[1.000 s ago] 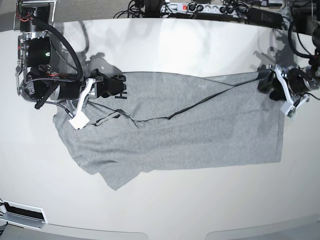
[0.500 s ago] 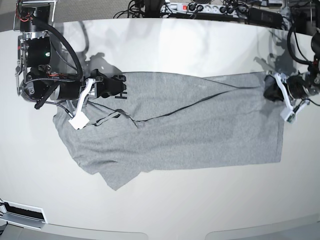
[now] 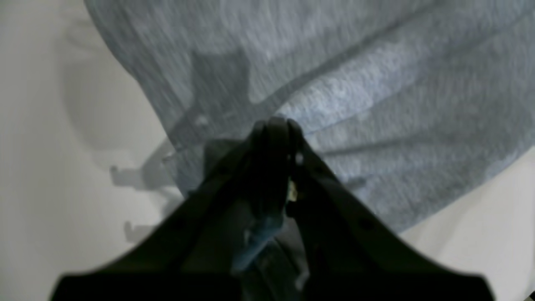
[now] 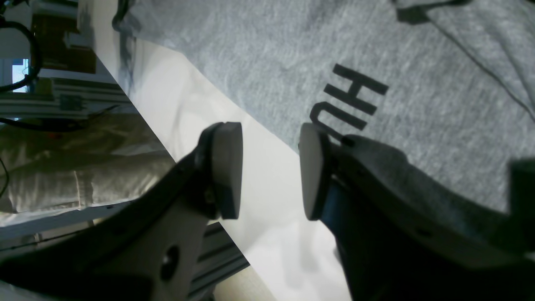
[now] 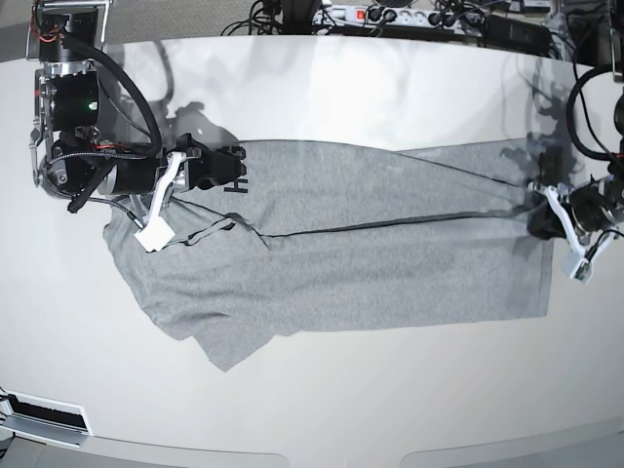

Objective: Layout the t-shirt on the table in an organized manner, then fold the t-shirt properly
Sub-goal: 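Lift the shirt edges with both grippers and fold them inward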

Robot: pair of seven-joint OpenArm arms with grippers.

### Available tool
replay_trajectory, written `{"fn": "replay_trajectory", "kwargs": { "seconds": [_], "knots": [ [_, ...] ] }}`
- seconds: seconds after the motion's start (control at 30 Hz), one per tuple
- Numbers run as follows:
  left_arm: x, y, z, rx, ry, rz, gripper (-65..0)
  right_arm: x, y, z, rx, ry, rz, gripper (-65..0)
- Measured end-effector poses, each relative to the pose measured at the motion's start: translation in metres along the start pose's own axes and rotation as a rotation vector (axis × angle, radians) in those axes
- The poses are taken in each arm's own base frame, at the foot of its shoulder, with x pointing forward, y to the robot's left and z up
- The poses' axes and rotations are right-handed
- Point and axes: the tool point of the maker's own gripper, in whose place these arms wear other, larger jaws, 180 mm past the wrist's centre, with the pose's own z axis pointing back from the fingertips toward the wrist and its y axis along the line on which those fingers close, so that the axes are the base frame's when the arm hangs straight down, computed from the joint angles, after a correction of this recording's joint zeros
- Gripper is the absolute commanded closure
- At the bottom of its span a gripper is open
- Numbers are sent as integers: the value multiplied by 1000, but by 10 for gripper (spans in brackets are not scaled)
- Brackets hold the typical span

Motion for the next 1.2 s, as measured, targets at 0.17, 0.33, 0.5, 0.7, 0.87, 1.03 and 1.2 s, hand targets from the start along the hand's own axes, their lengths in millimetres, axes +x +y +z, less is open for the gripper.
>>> {"fn": "replay_trajectory", "kwargs": {
  "seconds": [0.17, 0.33, 0.5, 0.7, 0.87, 1.03, 1.2],
  "knots": [
    [30, 9, 2, 18, -57, -15, 0, 0, 0, 0, 0, 0, 0, -237],
    [41, 6, 4, -14, -81, -55, 0, 0, 0, 0, 0, 0, 0, -237],
    [47, 8, 4, -1, -110, -74, -76, 0, 0, 0, 0, 0, 0, -237],
    [53, 8, 6, 0, -145, -77, -318, 6, 0, 1, -3, -7, 11, -237],
    [76, 31, 15, 65, -170, -44, -212, 51, -4, 13, -29, -54, 95, -237],
    [78, 13, 24, -87, -122, 37, 0, 54, -25, 24, -145, 18, 139, -36],
    [35, -37, 11, -266, -6, 30, 0, 38, -35, 22, -189, 53, 124, 0]
  ]
}}
